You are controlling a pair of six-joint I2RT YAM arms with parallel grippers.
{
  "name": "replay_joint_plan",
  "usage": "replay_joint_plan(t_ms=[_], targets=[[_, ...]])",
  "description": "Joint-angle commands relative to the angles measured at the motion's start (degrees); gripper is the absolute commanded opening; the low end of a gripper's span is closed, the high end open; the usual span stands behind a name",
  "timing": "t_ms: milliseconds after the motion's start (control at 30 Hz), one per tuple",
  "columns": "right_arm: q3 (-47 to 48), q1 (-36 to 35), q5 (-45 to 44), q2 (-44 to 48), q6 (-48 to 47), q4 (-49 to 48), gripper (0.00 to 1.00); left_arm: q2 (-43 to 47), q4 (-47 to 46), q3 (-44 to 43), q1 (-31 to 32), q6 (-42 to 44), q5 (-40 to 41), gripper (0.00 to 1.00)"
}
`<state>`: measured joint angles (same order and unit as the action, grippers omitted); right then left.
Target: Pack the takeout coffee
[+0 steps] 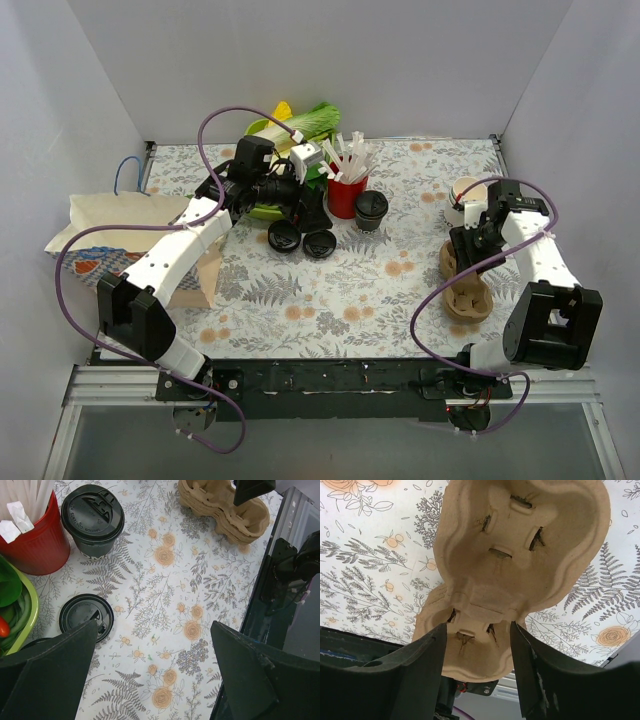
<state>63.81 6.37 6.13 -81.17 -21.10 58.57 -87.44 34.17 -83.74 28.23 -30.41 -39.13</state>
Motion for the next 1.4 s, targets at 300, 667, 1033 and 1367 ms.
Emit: replay_joint_plan(t_ms=[300,667,1033,1367], targets=[[-2.6,0.0,-0.9,-0.2,0.4,0.1,0.61,1.7,-0.5,-0.4,-0.2,0.8,0.0,0.98],[0.2,0.0,-0.2,-3.5,2.1,-1.1,0.6,2.1,-0.5,0.2,-0.3,1.1,0.5,0.98],[-1.0,-0.7,-1.2,-3.8,2.1,-1.6,0.56,1.3,-0.7,0.2,-0.3,1.3,0.6,0.98],[-0.5,-0.7,-1.8,-4.1,2.7,-2.4,0.39,0.8,-0.8,-0.1,-0.3,1.4,0.5,0.98]])
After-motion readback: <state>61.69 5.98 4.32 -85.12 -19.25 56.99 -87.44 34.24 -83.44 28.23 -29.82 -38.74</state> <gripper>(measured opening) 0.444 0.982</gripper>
